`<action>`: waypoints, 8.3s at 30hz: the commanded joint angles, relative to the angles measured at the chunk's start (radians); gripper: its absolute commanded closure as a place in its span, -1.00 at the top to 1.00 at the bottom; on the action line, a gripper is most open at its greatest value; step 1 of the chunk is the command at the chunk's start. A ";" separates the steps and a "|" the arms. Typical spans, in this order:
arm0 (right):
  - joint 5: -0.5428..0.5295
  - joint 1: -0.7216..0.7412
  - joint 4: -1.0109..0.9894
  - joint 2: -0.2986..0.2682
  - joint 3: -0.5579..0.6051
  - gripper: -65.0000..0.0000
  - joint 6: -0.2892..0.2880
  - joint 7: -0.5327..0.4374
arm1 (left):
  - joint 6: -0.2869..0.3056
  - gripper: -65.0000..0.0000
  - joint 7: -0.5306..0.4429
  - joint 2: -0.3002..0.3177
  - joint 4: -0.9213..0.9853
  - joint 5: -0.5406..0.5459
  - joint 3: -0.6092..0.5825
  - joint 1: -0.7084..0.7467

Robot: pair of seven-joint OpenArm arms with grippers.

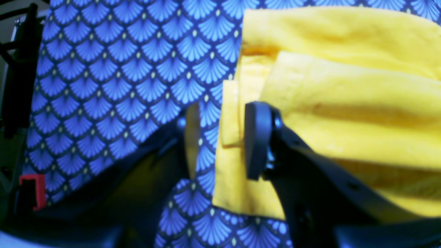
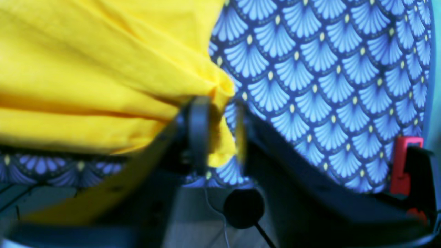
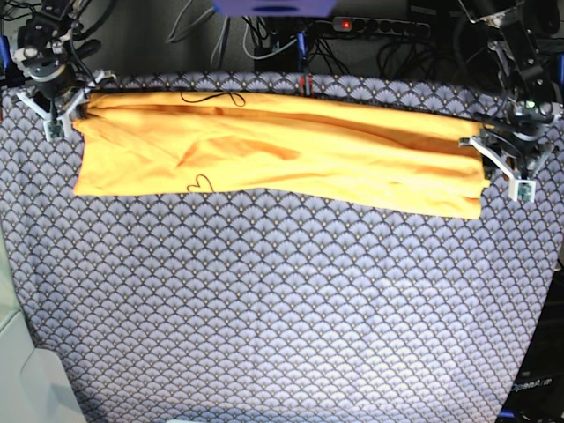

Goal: Fold the T-shirt properly
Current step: 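Pull the shirt end with the right gripper to straighten the fold, then regrasp the folded strip's end with the left gripper, then carry the strip end with the left gripper toward the right gripper, folding it over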

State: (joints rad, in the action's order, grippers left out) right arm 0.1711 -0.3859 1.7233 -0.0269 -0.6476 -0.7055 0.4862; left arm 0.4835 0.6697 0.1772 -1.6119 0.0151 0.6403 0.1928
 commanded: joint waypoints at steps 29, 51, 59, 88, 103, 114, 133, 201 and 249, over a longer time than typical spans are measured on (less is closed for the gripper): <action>-0.048 0.054 0.051 -0.008 -0.034 0.15 0.007 -0.016 | 0.091 -0.14 -0.020 0.005 -0.028 0.007 0.183 -0.025; -0.045 0.083 -0.029 -0.017 0.032 0.15 0.007 -0.016 | 0.108 -0.12 0.032 0.002 0.103 0.013 0.132 -0.128; -0.045 0.080 -0.029 -0.017 0.032 0.15 0.007 -0.016 | 0.157 -0.12 0.034 0.002 0.101 0.015 0.140 -0.129; 0.038 0.101 -0.029 -0.011 0.032 0.15 0.007 -0.019 | 0.215 0.24 0.118 0.017 0.063 0.122 0.164 -0.121; 0.038 0.100 -0.029 -0.015 0.032 0.15 0.007 -0.019 | 0.215 0.24 0.126 0.014 0.131 0.122 0.157 -0.177; 0.038 0.101 -0.029 -0.015 0.033 0.15 0.007 -0.019 | 0.215 0.24 0.127 0.014 0.141 0.185 0.154 -0.175; 0.038 0.104 -0.029 -0.015 0.033 0.15 0.007 -0.019 | 0.215 0.24 0.126 0.003 0.238 0.176 0.152 -0.177; 0.040 0.101 -0.024 -0.017 0.033 0.15 0.007 -0.019 | 0.215 -1.00 0.511 -0.334 -0.356 -0.194 -0.264 -0.149; 0.040 0.098 -0.024 -0.014 0.061 0.15 0.007 -0.019 | -0.026 -1.00 0.511 -0.334 -0.333 -0.419 -0.982 -0.172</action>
State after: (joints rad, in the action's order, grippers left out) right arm 0.2131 -0.2890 1.6817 -0.0330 -0.5823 -0.7025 0.4820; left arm 0.4561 1.2011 -0.1459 -1.9331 -0.4038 -0.3347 0.0353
